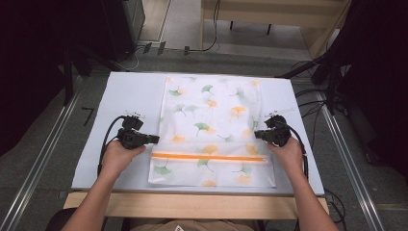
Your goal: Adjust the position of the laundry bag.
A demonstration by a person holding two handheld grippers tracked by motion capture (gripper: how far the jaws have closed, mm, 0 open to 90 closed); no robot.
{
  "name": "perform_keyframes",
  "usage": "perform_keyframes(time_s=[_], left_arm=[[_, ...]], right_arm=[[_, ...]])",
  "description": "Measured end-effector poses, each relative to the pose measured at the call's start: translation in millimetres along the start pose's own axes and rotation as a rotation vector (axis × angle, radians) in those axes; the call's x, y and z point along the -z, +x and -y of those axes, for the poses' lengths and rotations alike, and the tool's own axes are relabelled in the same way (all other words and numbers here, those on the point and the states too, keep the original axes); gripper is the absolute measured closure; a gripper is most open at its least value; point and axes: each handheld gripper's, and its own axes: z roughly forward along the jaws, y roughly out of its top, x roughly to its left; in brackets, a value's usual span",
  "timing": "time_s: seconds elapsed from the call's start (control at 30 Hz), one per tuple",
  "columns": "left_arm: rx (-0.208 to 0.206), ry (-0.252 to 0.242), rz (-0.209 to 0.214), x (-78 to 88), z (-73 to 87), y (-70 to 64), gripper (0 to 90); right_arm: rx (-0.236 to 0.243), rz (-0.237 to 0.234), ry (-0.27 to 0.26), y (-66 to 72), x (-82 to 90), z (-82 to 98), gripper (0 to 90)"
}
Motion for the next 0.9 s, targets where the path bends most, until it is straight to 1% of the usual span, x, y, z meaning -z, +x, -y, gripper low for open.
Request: perform_keyframes(time_s=[0.03, 0.07, 0.17, 0.2, 0.23, 0.3, 0.4, 0.43, 0.53, 0.57, 0.6, 0.63, 0.73, 0.8, 0.9], left_arm=[[0.000, 0.000, 0.000, 0.0, 0.0, 0.0, 90.0], [0.009, 0.001, 0.002, 4.0, 1.3, 4.0, 90.0], [0.017, -0.002, -0.003, 8.6, 3.0, 7.9, 90.0], [0.015, -0.002, -0.012, 10.0, 3.5, 8.9, 90.0], [0.015, -0.002, -0.012, 10.0, 3.5, 8.9, 90.0], [0.023, -0.007, -0.025, 12.8, 5.4, 11.6, 90.0], [0.025, -0.003, -0.030, 15.0, 6.6, 14.4, 90.0], [0.033, -0.006, -0.031, 17.3, 8.0, 17.6, 90.0], [0.040, -0.009, -0.033, 19.8, 9.3, 21.1, 90.0], [0.049, -0.014, -0.033, 22.0, 10.8, 24.0, 90.0], [0.049, -0.014, -0.033, 22.0, 10.8, 24.0, 90.0], [0.060, -0.016, -0.033, 24.3, 11.9, 26.2, 90.0], [0.060, -0.013, -0.042, 26.9, 12.8, 28.4, 90.0], [0.062, -0.012, -0.061, 29.3, 14.1, 30.6, 90.0], [0.073, -0.012, -0.060, 29.6, 15.0, 32.9, 90.0]], right_arm=[[0.000, 0.000, 0.000, 0.0, 0.0, 0.0, 89.3], [0.006, -0.004, 0.005, 4.0, -0.6, -1.9, 89.3], [0.023, -0.019, -0.004, 7.8, -2.2, -4.6, 89.3], [0.022, -0.018, -0.004, 9.5, -3.0, -5.4, 89.3], [0.022, -0.018, -0.004, 9.5, -3.0, -5.4, 89.3], [0.031, -0.029, -0.001, 12.5, -5.3, -7.5, 89.1], [0.043, -0.035, 0.002, 17.4, -8.6, -10.0, 89.0], [0.048, -0.039, 0.000, 18.7, -10.0, -10.7, 89.0], [0.051, -0.046, 0.008, 23.4, -12.7, -13.1, 88.9], [0.057, -0.044, 0.004, 25.0, -13.7, -13.8, 88.9], [0.057, -0.044, 0.004, 25.0, -13.7, -13.8, 88.9], [0.058, -0.050, -0.002, 28.0, -15.9, -15.5, 88.9], [0.066, -0.056, -0.006, 29.2, -17.1, -16.2, 88.9], [0.055, -0.073, -0.023, 31.8, -18.3, -17.5, 88.7], [0.056, -0.075, -0.023, 34.5, -19.5, -18.1, 88.0]])
